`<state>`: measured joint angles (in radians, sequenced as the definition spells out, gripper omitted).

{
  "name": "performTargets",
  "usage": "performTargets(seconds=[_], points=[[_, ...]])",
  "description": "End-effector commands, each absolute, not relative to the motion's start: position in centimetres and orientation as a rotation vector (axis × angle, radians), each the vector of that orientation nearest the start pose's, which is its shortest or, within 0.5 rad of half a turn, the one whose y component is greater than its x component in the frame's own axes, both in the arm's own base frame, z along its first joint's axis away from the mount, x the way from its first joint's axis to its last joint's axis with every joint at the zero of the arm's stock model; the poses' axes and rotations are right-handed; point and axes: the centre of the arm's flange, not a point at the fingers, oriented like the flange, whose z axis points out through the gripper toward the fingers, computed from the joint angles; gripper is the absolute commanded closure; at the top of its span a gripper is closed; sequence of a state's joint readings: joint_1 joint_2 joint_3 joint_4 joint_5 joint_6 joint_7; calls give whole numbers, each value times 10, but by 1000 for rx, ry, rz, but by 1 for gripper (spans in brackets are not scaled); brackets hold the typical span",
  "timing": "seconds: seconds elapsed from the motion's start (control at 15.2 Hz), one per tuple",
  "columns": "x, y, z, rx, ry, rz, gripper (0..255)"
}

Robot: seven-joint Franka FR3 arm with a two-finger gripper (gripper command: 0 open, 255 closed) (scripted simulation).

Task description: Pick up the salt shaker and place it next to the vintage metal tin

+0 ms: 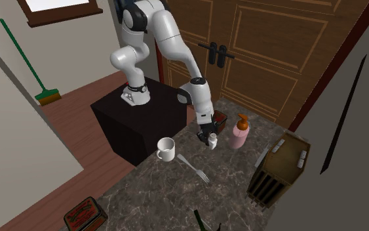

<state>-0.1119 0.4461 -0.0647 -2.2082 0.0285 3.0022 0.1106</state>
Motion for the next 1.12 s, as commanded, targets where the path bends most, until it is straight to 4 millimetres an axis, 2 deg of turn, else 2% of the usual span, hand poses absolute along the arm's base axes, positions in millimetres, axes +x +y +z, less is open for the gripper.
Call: performTargets(seconds=[0.0, 1.06], points=[[572, -104, 223, -3087, 472, -549, 255], [572, -104, 308, -3087, 472, -549, 255]])
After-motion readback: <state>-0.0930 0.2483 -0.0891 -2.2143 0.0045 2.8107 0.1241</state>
